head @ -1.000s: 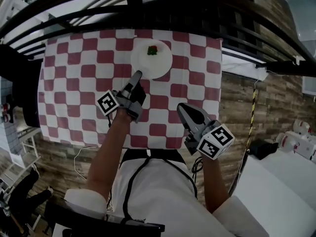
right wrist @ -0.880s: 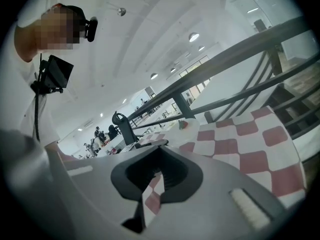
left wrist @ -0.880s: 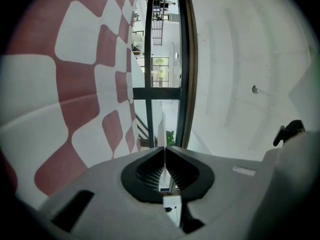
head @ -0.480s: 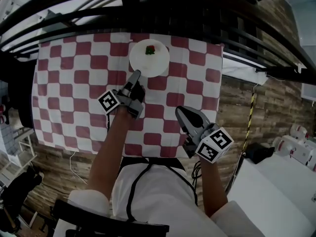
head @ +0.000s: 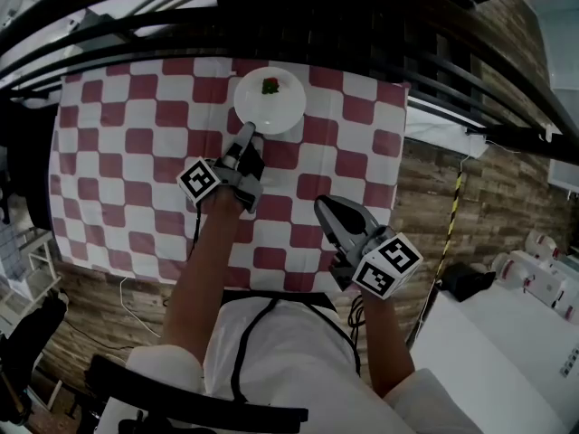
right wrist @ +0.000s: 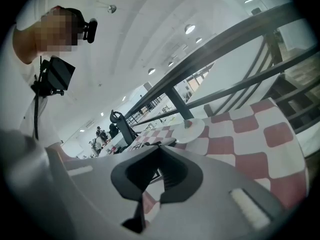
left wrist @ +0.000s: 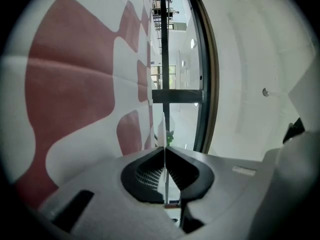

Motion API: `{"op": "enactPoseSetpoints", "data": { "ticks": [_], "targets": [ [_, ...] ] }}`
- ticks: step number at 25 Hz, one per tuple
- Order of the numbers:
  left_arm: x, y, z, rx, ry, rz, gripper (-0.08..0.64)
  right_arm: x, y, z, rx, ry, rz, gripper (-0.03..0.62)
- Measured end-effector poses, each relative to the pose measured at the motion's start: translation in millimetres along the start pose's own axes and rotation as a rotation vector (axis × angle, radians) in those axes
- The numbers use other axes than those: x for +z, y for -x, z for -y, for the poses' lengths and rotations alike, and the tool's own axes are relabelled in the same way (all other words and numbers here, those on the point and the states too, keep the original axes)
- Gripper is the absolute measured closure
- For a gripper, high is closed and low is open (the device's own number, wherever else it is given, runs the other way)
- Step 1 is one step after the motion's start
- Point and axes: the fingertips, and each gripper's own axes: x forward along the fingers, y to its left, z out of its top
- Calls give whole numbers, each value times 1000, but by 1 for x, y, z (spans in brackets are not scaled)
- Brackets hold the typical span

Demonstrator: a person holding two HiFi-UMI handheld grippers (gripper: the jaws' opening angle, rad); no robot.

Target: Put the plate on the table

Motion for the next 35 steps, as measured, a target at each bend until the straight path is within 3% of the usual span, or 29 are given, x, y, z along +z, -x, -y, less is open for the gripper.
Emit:
{"op": "enactPoseSetpoints", "data": {
  "ticks": [9,15,35],
  "targets": [
    [5,-13,-9,52,-10,36,546,4,0,9,1,-5,0,584],
    [11,-3,-29,214,-36,58,548,9,4,5,2,-3,14,584],
    [19,-11,-48,461,-26,122,540,10,9,8,-17,-4,22,584]
  ]
}}
